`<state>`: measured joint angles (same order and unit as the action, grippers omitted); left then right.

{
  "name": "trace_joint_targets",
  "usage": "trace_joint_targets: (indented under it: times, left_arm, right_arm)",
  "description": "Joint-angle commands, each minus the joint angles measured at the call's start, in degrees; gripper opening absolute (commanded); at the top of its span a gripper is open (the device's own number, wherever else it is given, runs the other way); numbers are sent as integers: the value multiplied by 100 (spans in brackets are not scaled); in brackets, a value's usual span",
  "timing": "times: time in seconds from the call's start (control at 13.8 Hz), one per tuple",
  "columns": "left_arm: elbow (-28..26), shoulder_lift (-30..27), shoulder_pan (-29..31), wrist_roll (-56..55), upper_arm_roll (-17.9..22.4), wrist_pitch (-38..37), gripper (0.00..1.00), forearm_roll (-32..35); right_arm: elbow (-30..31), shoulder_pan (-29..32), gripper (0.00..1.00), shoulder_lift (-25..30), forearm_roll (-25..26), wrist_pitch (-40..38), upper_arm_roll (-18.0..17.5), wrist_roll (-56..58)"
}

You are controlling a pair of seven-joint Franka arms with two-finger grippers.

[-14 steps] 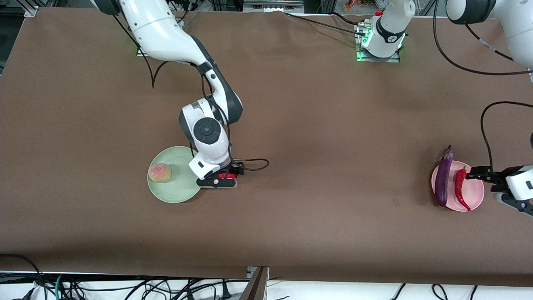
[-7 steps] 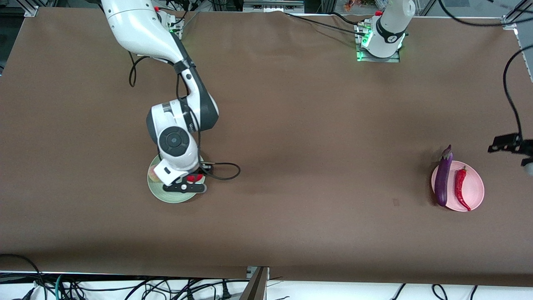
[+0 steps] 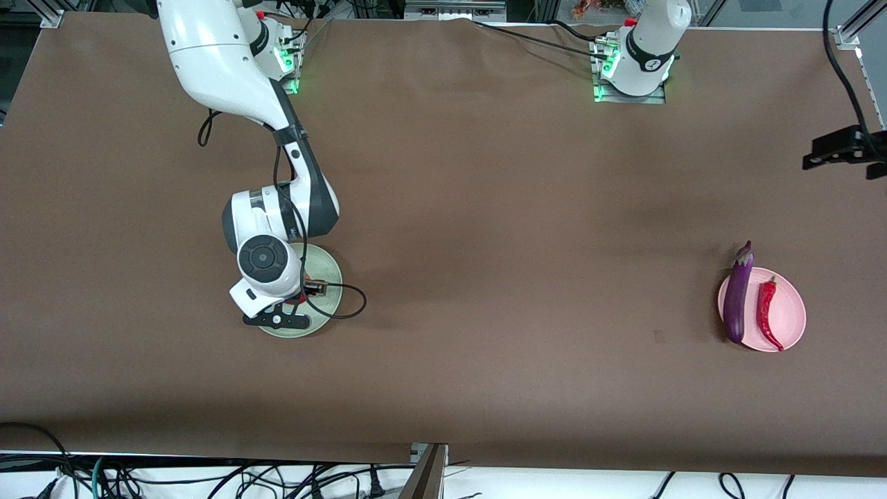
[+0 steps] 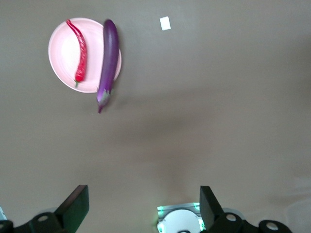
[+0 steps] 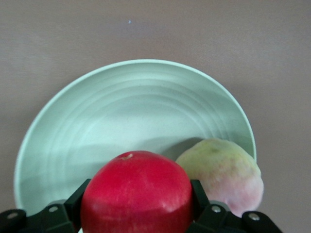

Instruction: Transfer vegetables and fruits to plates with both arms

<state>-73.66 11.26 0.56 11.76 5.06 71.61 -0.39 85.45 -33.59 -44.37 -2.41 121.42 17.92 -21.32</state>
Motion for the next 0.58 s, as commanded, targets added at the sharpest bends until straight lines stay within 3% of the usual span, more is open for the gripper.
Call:
trace_joint_targets:
  times: [0.0, 0.07, 0.14, 0.22, 0.29, 0.36, 0.43, 0.51]
  left_arm:
    - [-884, -290, -12, -489, -198, 501, 100, 171]
    - [-1339, -439, 6, -665, -286, 851, 100, 171]
    - [-1909, -701, -3, -736, -313, 1333, 100, 171]
    - [-2437, -947, -3, -815, -400, 1730, 100, 171]
    - [-2695, -1098, 6, -973, -444, 1882, 100, 171]
    - [-2671, -1108, -3, -1070, -454, 1874, 100, 171]
    - [-2523, -1073, -3, -1079, -454, 1866, 100, 162]
    - [-2382, -995, -20, -1097, -454, 1857, 100, 154]
  right_arm:
    - [323, -86, 32, 69, 30, 321, -16, 41]
    - [323, -86, 33, 60, 21, 330, -25, 14]
    - [314, -95, 40, 43, 12, 330, -34, 14]
    - [297, -86, 56, 25, -23, 339, -34, 14]
    - [296, -95, 60, 16, -23, 356, -43, 23]
    - [296, -95, 76, -45, -32, 426, -69, 14]
    - [288, -104, 100, -36, -32, 453, -87, 49]
    - [253, -112, 100, 33, -6, 436, -87, 101]
